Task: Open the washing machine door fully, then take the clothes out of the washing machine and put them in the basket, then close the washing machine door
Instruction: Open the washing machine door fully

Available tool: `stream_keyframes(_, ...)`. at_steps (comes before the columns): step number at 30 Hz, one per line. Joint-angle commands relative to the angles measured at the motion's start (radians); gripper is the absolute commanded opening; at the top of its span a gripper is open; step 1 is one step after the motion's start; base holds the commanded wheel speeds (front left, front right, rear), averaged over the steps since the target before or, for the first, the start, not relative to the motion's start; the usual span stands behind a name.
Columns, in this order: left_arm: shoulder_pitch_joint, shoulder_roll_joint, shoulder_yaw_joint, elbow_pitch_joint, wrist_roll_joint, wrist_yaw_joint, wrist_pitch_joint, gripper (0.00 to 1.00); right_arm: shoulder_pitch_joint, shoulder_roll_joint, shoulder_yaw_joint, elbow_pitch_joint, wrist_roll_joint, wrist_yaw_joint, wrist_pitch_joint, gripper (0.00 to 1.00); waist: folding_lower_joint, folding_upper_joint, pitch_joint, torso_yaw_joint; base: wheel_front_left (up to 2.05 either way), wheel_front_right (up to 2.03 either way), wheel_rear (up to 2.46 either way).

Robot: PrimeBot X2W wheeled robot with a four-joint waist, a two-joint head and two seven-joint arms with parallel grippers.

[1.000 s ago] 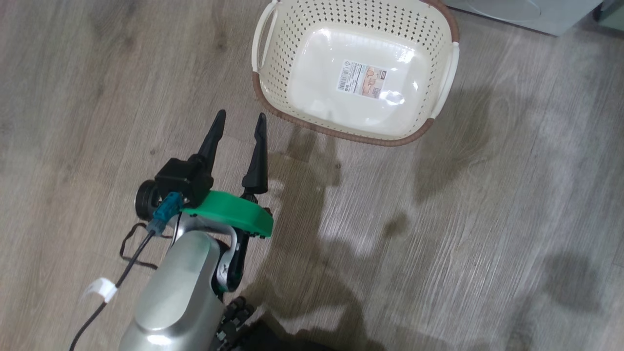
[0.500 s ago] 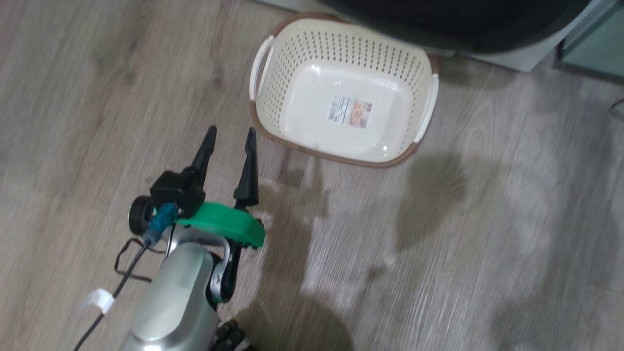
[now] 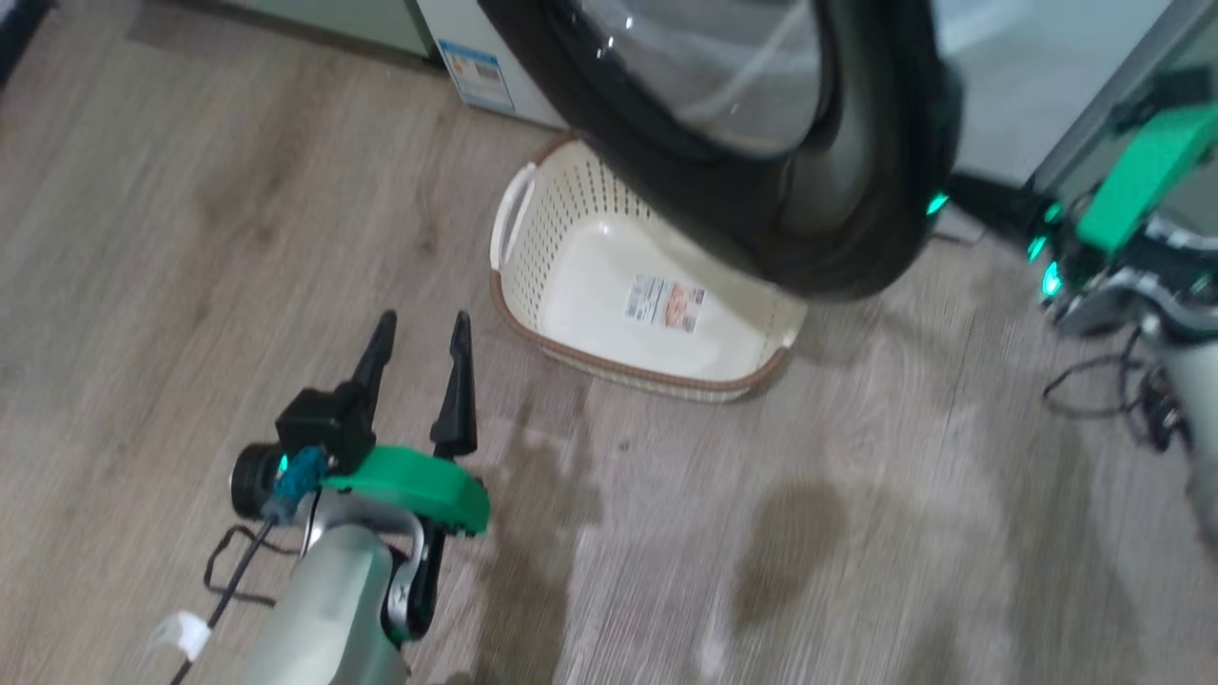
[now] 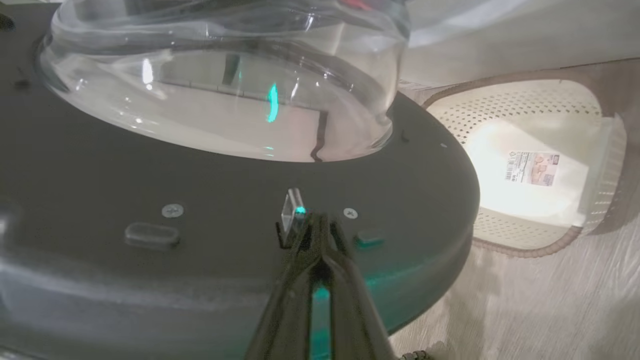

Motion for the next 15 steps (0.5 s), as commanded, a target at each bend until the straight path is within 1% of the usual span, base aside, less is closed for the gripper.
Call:
stream_keyframes(1, -0.001, 0.018, 0.041, -0.023, 0.009, -0.002, -0.007, 1.0, 0.011, 0.016, 0.008, -0.044, 0.009, 0.0, 0.006, 0.0, 0.0, -0.0001, -0.031, 0.008, 0.0, 0.0, 0.0)
stream_keyframes(8, 0.036, 0.018, 0.073, -0.006, 0.034, -0.024, -0.007, 1.0, 0.131, 0.077, 0.036, -0.073, 0.011, 0.0, 0.01, 0.0, 0.0, -0.0001, -0.106, 0.036, 0.0, 0.0, 0.0)
stream_keyframes(15, 0.056, 0.018, 0.088, 0.004, 0.048, -0.037, -0.007, 1.0, 0.203, 0.143, 0.053, -0.073, 0.011, 0.0, -0.001, 0.0, 0.0, -0.0001, -0.153, 0.077, 0.0, 0.0, 0.0)
